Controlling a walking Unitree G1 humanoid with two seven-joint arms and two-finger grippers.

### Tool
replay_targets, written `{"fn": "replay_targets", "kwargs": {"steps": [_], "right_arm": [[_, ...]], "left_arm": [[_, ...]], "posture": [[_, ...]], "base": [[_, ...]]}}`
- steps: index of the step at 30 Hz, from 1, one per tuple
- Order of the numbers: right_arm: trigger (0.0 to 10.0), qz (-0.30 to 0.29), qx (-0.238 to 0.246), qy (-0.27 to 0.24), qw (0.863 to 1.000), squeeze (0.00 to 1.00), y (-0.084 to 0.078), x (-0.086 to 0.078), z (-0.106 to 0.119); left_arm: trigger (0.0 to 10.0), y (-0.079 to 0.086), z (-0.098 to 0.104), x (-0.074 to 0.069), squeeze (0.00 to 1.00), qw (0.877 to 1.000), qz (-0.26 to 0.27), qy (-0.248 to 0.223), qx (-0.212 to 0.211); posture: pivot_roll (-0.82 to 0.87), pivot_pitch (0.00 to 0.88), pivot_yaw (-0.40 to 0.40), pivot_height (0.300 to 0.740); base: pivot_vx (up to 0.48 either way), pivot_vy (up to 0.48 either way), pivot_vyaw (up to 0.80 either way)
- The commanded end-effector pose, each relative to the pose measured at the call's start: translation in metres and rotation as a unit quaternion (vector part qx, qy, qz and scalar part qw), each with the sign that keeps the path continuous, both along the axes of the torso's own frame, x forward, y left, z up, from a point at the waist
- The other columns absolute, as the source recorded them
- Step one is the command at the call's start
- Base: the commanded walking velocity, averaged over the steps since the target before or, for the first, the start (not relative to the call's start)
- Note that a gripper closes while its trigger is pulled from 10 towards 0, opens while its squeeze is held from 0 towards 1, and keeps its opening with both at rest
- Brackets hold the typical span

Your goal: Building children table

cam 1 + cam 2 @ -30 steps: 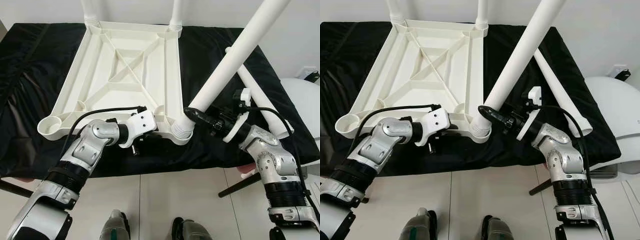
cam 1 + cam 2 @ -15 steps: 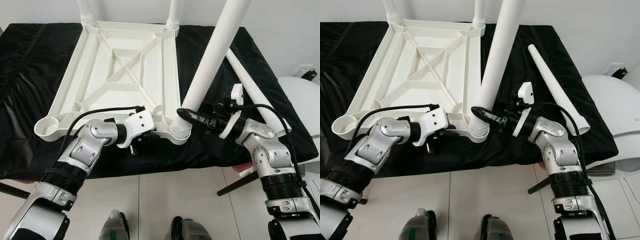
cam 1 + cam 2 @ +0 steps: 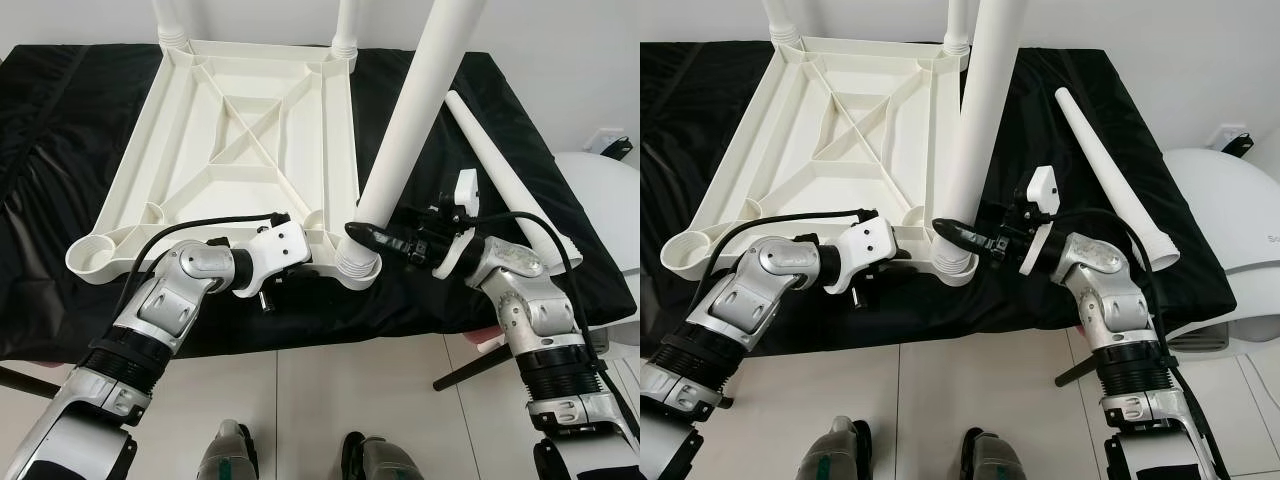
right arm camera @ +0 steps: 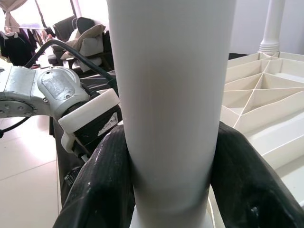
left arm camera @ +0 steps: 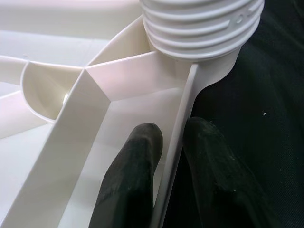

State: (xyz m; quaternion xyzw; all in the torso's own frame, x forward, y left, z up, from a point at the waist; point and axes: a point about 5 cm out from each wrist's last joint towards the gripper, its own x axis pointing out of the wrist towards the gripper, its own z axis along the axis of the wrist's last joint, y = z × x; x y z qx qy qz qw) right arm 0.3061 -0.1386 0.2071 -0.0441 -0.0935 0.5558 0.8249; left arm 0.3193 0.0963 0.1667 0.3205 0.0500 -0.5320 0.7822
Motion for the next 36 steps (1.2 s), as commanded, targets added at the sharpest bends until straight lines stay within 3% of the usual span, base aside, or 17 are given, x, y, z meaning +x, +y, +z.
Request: {"fn": "replay_targets", "kwargs": {"steps": [1,19,36], "right_arm": [[10.0,-0.004,-0.02,0.037,0.999,0.0,-0.002,-0.003,-0.017],[10.0,-0.04,-0.056,0.032,0.997,0.0,-0.023,0.008,-0.013],[10.0,-0.021,-0.047,0.033,0.998,0.0,-0.012,0.007,-0.014]], "left_arm": [[10.0,-0.008,0.001,-0.006,0.0,1.0,-0.029,-0.003,0.003],[10.0,-0.01,0.001,-0.008,0.0,1.0,-0.031,-0.001,0.003],[10.0,-0.009,0.002,-0.007,0.0,1.0,-0.026,-0.004,0.003]], "posture": [[0.08,0.181,0.006,0.74],[0.08,0.189,0.01,0.74],[0.09,0.193,0.006,0.74]], "base": [[0.0,0.0,0.0],[0.0,0.0,0.0],[0.0,0.0,0.0]]}}
